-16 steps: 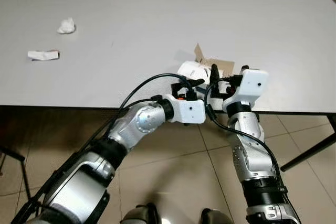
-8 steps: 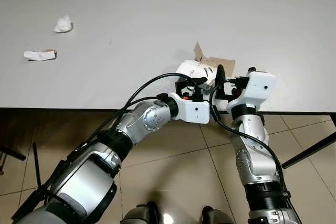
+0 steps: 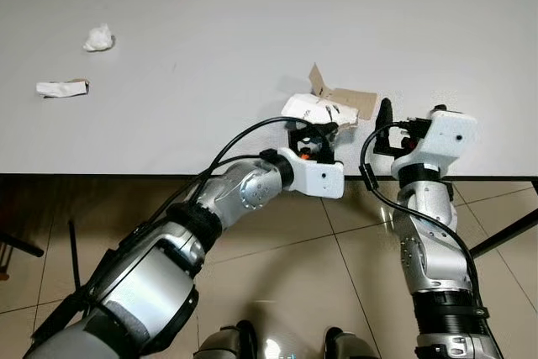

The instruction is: Picking trash to rubbish bin

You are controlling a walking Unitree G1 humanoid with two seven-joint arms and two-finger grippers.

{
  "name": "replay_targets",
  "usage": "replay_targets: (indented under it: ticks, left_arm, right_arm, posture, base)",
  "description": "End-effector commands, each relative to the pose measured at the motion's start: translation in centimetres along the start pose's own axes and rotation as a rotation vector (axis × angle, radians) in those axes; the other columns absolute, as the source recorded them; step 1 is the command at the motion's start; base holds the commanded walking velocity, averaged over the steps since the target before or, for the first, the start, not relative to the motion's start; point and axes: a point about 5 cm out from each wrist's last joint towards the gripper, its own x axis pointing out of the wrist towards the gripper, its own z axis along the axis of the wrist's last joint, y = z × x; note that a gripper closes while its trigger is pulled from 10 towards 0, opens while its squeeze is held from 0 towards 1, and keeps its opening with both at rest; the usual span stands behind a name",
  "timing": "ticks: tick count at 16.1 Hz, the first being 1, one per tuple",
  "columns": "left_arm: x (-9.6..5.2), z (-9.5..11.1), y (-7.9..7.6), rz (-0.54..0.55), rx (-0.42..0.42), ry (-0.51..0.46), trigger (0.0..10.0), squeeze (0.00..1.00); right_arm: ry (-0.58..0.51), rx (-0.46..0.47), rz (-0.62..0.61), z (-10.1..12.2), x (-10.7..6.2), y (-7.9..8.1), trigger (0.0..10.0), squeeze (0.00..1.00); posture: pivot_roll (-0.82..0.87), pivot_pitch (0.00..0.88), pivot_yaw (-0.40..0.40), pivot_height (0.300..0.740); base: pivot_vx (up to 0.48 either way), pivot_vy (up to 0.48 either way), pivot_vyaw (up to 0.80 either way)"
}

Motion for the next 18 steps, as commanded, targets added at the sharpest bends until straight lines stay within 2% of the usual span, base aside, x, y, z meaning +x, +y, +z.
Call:
replay_targets:
  ticks: [1,4,7,10,15,18]
  left_arm:
    - [0.1,-0.3,-0.3,-0.017,0.035,0.03,10.0,0.0]
    - [0.0,-1.5,0.0,0.003,0.085,0.15,10.0,0.0]
    - [0.0,-1.9,-0.1,0.005,0.096,0.178,10.0,0.0]
    - [-0.2,-2.1,-0.4,0.018,0.056,0.184,10.0,0.0]
    - [0.0,-2.2,-0.8,0.101,-0.011,0.227,10.0,0.0]
    - [0.2,-2.1,-1.1,0.121,-0.02,0.244,10.0,0.0]
  right_arm:
    - [-0.002,-0.011,-0.01,0.1,-0.2,-0.2,10.0,0.0]
    - [-0.002,-0.018,-0.017,0.2,-0.2,-0.4,10.0,0.0]
    - [-0.006,-0.041,-0.034,0.4,0.0,-1.4,10.0,0.0]
    - [-0.008,-0.049,-0.062,0.5,0.0,-2.3,10.0,0.0]
    - [0.014,-0.046,-0.022,0.4,-0.5,-1.9,10.0,0.0]
    - [0.042,-0.054,-0.006,0.2,-1.0,-2.2,10.0,0.0]
  posture:
    - [-0.09,0.218,0.088,0.74]
    - [-0.09,0.215,0.087,0.74]
    - [-0.09,0.211,0.086,0.74]
    - [-0.1,0.212,0.085,0.74]
    - [-0.12,0.224,0.076,0.74]
    - [-0.13,0.235,0.067,0.74]
  base:
    - [0.0,0.0,0.0]
    - [0.0,0.0,0.0]
    - [0.0,0.0,0.0]
    - [0.0,0.0,0.0]
    - [0.0,0.0,0.0]
    - [0.0,0.0,0.0]
